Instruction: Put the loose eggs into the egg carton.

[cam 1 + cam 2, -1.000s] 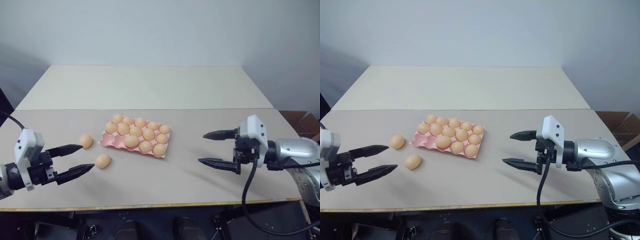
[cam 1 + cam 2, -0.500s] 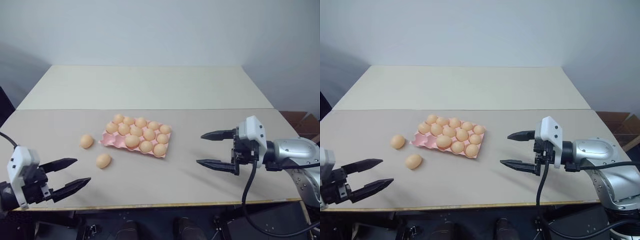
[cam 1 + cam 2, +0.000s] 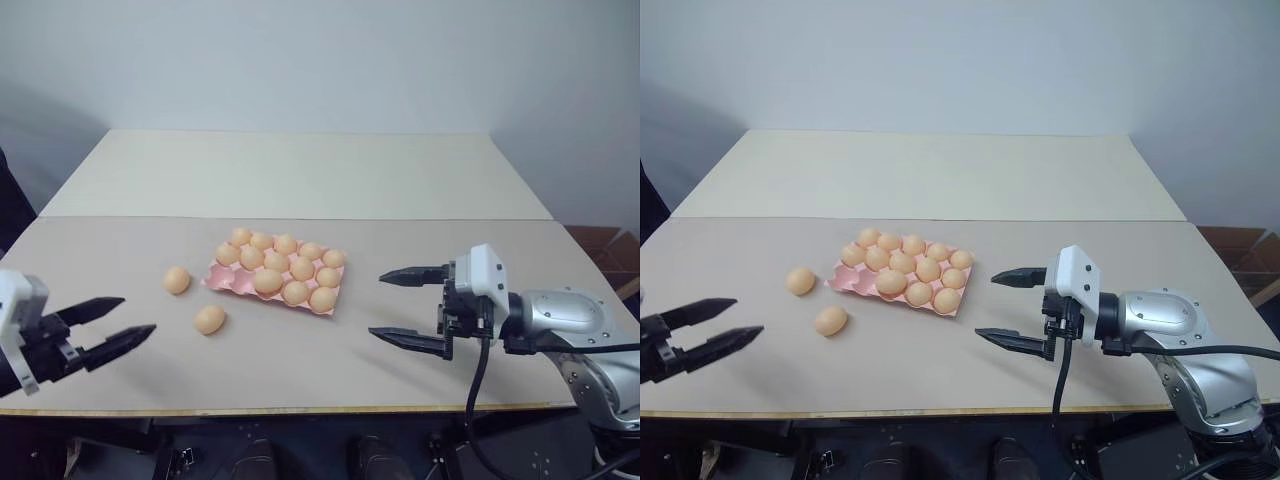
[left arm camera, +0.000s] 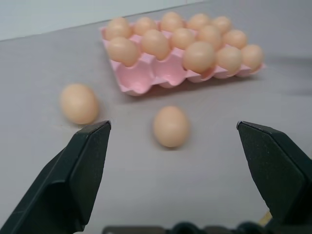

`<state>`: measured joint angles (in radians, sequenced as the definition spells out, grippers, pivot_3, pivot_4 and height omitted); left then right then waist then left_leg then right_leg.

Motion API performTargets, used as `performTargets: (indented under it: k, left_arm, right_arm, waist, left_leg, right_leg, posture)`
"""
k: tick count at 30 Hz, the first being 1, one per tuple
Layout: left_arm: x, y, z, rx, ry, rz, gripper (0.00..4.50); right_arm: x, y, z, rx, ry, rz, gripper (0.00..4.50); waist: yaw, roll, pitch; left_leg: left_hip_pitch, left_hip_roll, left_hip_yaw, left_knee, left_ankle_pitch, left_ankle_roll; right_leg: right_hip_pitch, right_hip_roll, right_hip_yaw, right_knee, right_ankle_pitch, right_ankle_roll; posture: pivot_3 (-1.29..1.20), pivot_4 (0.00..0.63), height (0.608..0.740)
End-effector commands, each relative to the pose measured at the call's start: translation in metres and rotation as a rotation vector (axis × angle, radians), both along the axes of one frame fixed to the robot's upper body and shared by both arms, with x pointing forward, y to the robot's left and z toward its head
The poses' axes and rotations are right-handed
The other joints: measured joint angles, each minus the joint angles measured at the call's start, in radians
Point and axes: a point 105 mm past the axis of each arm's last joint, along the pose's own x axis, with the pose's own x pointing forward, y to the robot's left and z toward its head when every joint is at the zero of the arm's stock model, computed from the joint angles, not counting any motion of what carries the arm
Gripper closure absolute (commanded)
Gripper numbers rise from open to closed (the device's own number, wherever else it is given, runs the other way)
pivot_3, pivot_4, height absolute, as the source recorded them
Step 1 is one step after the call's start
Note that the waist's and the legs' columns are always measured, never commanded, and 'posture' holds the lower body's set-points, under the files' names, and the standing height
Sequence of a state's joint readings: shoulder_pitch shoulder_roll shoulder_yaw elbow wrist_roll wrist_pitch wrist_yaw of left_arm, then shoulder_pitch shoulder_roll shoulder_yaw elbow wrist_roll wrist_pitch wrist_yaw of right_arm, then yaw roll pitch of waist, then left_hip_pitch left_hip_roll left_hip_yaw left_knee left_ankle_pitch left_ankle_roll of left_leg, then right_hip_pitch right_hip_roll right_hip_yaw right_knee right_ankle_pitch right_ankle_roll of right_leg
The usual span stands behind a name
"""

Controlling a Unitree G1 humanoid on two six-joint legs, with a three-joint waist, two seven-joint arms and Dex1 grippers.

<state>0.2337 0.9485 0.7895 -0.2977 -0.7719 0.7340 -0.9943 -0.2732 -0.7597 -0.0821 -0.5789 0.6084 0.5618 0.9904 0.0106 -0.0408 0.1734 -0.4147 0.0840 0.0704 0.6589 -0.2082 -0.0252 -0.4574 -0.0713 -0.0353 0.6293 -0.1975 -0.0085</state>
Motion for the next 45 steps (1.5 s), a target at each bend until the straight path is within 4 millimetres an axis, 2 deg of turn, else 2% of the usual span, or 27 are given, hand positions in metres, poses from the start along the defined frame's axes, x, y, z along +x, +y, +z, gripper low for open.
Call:
performTargets:
  k: [1,7,12,16,26,29,31,36,39,41,43,45]
  left_arm:
    - [0.027,0.006,0.0,0.02,-0.028,0.055,0.0]
    - [0.086,-0.004,-0.019,0.017,-0.035,0.197,0.0]
    - [0.12,-0.004,-0.034,0.011,-0.031,0.297,0.0]
    - [0.127,-0.009,-0.041,0.012,-0.013,0.278,0.0]
    - [0.135,-0.014,-0.075,0.055,0.083,0.282,0.0]
    - [0.136,-0.015,-0.086,0.079,0.123,0.292,0.6]
    - [0.138,-0.012,-0.089,0.082,0.125,0.316,1.24]
    - [0.136,-0.012,-0.087,0.075,0.12,0.311,2.69]
    - [0.134,-0.008,-0.079,0.091,0.086,0.317,2.8]
    - [0.129,-0.006,-0.064,0.104,0.036,0.299,2.8]
    - [0.124,-0.013,-0.037,0.099,-0.052,0.226,2.8]
    - [0.119,-0.022,-0.018,0.087,-0.11,0.153,2.8]
  right_arm:
    - [-0.003,0.006,0.01,0.0,-0.071,0.024,0.03]
    - [0.0,-0.001,0.015,-0.025,-0.09,-0.009,0.03]
    - [-0.003,-0.005,0.018,-0.032,-0.094,-0.042,0.03]
    - [-0.007,-0.007,0.021,-0.03,-0.092,-0.056,0.03]
    - [-0.003,-0.013,0.03,-0.054,-0.112,-0.1,0.03]
    - [-0.004,-0.013,0.031,-0.052,-0.112,-0.105,0.0]
    - [-0.004,-0.013,0.031,-0.05,-0.111,-0.111,0.0]
    - [-0.005,-0.012,0.03,-0.045,-0.111,-0.117,0.0]
    - [-0.003,-0.013,0.031,-0.04,-0.12,-0.124,0.0]
    - [-0.001,-0.013,0.032,-0.036,-0.123,-0.127,0.0]
    - [0.0,-0.011,0.031,-0.032,-0.124,-0.127,0.0]
    - [0.0,-0.01,0.03,-0.028,-0.127,-0.126,0.0]
  waist:
    - [0.005,0.001,0.0]
    - [0.013,-0.001,0.0]
    - [0.007,-0.002,0.0]
    - [-0.002,-0.002,0.0]
    - [0.002,-0.002,-0.001]
    - [0.004,-0.002,-0.001]
    - [0.004,-0.002,-0.001]
    - [0.004,-0.002,-0.001]
    - [0.002,-0.002,-0.001]
    - [0.002,-0.002,-0.001]
    - [0.0,-0.003,0.0]
    - [0.001,-0.003,0.0]
  left_leg:
    - [0.001,0.0,0.0,0.0,0.0,0.0]
    - [-0.001,-0.001,0.0,0.001,0.003,0.006]
    - [-0.002,-0.001,0.0,0.001,0.003,0.006]
    - [-0.001,-0.001,-0.001,0.001,0.004,0.006]
    - [-0.001,-0.001,-0.001,0.002,0.004,0.006]
    - [-0.001,-0.002,-0.001,0.002,0.004,0.006]
    - [-0.001,-0.002,-0.001,0.002,0.004,0.006]
    - [0.0,-0.002,-0.001,0.002,0.004,0.006]
    - [0.0,-0.002,-0.001,0.002,0.004,0.006]
    - [0.0,-0.002,-0.001,0.002,0.004,0.006]
    - [0.0,-0.002,-0.001,0.002,0.004,0.006]
    - [-0.001,-0.001,-0.002,0.002,0.004,0.006]
  right_leg:
    - [0.001,0.0,0.0,0.0,0.0,0.0]
    - [0.002,-0.001,0.0,-0.001,0.002,0.002]
    - [0.002,0.0,0.0,-0.001,0.004,0.007]
    - [0.002,0.001,0.001,0.0,0.004,0.007]
    - [0.002,0.001,0.001,0.001,0.005,0.007]
    - [0.002,0.0,0.001,0.001,0.005,0.007]
    - [0.003,0.0,0.001,0.001,0.005,0.007]
    - [0.004,0.0,0.001,0.001,0.005,0.008]
    - [0.004,-0.001,0.001,0.001,0.005,0.008]
    - [0.004,-0.001,0.001,0.001,0.005,0.008]
    - [0.003,-0.001,0.001,0.001,0.005,0.008]
    - [0.002,0.0,0.001,0.001,0.005,0.008]
  posture:
    - [0.0,0.15,0.74]
    - [0.0,0.15,0.74]
    - [0.0,0.15,0.74]
    - [0.0,0.15,0.74]
    - [0.0,0.15,0.74]
    - [0.0,0.15,0.74]
    - [0.0,0.15,0.74]
    - [0.0,0.15,0.74]
    - [0.0,0.15,0.74]
    - [0.0,0.15,0.74]
    - [0.0,0.15,0.74]
    - [0.0,0.15,0.74]
